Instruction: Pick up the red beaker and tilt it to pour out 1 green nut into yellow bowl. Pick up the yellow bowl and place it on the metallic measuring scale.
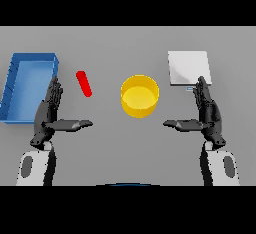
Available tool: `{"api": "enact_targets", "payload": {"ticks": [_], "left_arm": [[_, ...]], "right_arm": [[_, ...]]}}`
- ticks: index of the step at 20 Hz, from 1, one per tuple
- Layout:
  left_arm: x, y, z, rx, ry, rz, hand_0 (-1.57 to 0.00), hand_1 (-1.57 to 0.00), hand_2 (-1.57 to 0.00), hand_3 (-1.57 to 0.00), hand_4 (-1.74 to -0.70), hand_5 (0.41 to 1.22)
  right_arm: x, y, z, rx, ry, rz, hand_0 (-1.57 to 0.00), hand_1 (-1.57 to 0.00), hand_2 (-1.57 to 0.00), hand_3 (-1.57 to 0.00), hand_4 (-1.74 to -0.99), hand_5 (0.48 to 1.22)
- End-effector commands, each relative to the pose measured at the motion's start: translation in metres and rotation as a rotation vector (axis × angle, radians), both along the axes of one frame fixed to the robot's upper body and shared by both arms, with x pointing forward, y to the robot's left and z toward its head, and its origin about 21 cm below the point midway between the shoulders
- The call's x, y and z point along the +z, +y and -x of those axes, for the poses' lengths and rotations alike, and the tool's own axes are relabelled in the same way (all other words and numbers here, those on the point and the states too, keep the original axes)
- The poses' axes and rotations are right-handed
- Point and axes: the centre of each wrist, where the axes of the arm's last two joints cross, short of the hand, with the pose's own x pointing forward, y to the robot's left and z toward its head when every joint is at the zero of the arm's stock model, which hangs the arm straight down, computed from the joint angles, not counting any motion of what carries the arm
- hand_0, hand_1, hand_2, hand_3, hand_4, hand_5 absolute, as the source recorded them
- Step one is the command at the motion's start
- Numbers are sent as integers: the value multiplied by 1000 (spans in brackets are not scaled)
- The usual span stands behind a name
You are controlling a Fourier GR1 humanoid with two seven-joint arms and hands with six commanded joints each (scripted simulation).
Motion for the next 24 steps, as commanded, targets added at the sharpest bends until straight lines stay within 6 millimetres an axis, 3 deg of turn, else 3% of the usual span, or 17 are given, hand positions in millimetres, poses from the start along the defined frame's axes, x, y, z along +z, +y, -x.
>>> {"api": "enact_targets", "payload": {"ticks": [1, 6, 7, 9, 13, 19, 24], "left_arm": [[0, 0, 1, 1, -1, 1, 1, 1, 1, 1, -1141, 660], [-3, 0, 9, -2, -5, 3, 1, 1, 1, 1, -1141, 660], [3, 1, 18, -39, -38, -76, 1, 1, 1, 1, -1141, 660], [14, -2, 37, -81, -85, -150, 1, 1, 1, 1, -1144, 660], [26, -3, 41, -105, -34, -199, 1, 1, 1, 1, -1138, 655], [11, -9, 18, -120, 56, -208, 1, 1, 1, 1, -1145, 643], [1, -5, -24, -119, 70, -222, 1, 1, 1, 1, -1177, 644]], "right_arm": [[0, -1, 0, -1, -1, 0, 1, 1, 1, 1, -1071, 578], [0, -5, 0, 0, 0, 1, 1, 1, 1, 1, -1071, 578], [6, -9, 9, 9, -98, 155, 1, 1, 1, 1, -1071, 578], [10, -2, 20, 25, -159, 300, 1, 1, 1, 1, -1066, 576], [12, -1, 27, 55, -149, 320, 1, 1, 1, 1, -1103, 592], [18, 0, 23, 78, -156, 267, 1, 1, 1, 1, -1189, 626], [16, -3, 26, 89, -154, 249, 1, 1, 1, 1, -1220, 626]]}}
